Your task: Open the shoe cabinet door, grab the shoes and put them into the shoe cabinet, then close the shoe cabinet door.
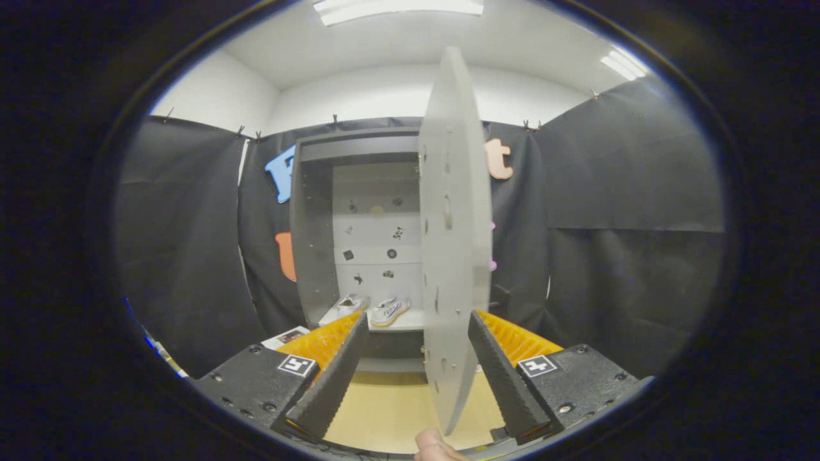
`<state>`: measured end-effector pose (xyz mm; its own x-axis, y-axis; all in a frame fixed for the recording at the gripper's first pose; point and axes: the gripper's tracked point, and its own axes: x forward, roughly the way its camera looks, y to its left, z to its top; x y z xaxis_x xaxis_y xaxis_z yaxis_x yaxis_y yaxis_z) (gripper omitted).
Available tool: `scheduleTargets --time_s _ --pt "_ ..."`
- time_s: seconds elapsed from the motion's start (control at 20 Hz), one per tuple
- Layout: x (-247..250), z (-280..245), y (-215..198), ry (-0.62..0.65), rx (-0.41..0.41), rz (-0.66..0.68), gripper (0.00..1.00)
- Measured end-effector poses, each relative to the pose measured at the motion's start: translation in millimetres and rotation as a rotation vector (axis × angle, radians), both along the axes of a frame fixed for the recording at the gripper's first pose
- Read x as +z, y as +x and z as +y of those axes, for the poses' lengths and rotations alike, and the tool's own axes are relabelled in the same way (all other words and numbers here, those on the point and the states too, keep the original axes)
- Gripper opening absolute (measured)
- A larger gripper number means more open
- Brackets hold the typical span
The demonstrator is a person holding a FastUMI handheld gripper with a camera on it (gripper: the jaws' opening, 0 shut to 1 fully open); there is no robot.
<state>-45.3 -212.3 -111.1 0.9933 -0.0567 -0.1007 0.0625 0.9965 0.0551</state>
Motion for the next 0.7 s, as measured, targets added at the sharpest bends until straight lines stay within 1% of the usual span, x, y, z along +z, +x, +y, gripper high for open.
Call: scheduleTargets --time_s 0.15,0.4,0.55,0.7 --pt "-1.8 -43.7 5.3 -0.014 -0.001 0.015 1.0" --pt "-3.9 -117.1 22.0 -0.055 -0.047 0.026 1.0" --pt "-10.9 -137.5 47.6 -0.054 -0.032 0.046 0.99" --pt "-23.5 -133.6 64.3 -0.023 0.036 0.076 0.99"
